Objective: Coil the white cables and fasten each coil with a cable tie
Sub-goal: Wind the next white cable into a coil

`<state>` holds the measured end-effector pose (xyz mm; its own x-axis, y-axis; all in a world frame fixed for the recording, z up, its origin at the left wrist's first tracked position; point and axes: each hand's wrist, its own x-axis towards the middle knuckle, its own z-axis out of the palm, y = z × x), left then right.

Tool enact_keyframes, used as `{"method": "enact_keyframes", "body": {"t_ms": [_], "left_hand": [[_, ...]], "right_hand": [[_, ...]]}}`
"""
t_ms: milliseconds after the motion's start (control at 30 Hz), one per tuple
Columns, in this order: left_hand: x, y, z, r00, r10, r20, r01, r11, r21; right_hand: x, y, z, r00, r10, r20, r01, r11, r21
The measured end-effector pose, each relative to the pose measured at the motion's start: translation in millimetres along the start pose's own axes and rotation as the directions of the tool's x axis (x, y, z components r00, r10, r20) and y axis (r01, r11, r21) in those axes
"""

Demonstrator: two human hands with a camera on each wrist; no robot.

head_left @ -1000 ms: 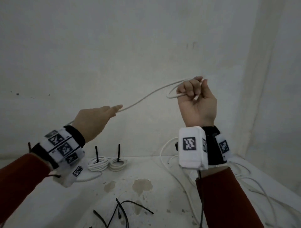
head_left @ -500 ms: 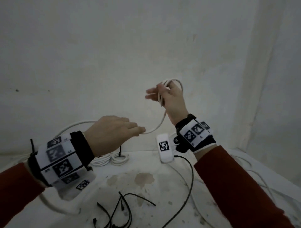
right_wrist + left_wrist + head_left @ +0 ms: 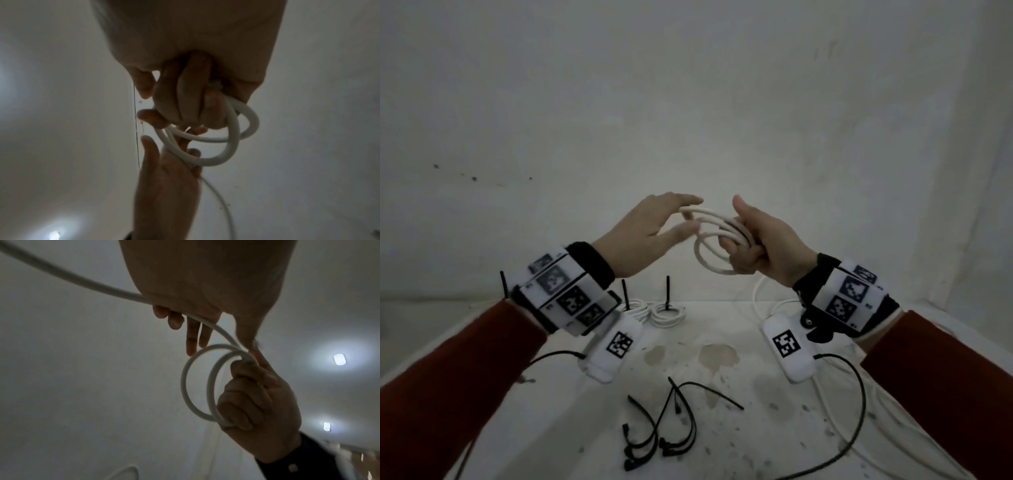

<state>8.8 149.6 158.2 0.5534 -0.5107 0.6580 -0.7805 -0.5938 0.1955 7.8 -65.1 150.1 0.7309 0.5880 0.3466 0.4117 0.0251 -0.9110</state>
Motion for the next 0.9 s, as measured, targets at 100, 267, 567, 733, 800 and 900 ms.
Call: {"method": "enact_keyframes", "body": {"t_ms": [100, 267, 567, 733, 800, 900], "left_hand": [[-1.3, 6.1, 16.1, 0.992, -0.084, -0.097, 0.061, 0.974, -0.22], [-0.8, 3.6, 29.5, 0.964, -0.159, -0.211, 0.078, 0.935, -0.346], [-2.9, 12.5, 24.1, 0.974, -0.223, -0.037, 0.156, 0.78, -0.606], [-1.6, 19.8, 21.6, 0.98, -0.164, -0.11, 0.099, 0.891, -0.444], [-0.5, 20.8, 19.9, 0.982, -0.151, -0.114, 0.089, 0.901, -0.425], [3.7, 20.6, 15.2, 0.987, -0.113, -0.117, 0.056, 0.913, -0.405]], "right_hand": [[1.7, -11.6, 14.2, 0.996, -0.015, -0.093, 0.026, 0.992, 0.12], [5.5, -11.3, 16.3, 0.97, -0.064, -0.236, 0.078, 0.996, 0.049], [0.7, 6.7, -1.9, 0.996, -0.083, 0.025, 0.074, 0.963, 0.258], [-1.7, 0.4, -1.6, 0.996, -0.031, 0.083, 0.024, 0.996, 0.088], [-1.9, 0.4, 0.4, 0.996, -0.039, 0.085, 0.032, 0.996, 0.082], [-4.0, 4.6, 8.6, 0.99, -0.065, 0.125, 0.011, 0.92, 0.391]]}}
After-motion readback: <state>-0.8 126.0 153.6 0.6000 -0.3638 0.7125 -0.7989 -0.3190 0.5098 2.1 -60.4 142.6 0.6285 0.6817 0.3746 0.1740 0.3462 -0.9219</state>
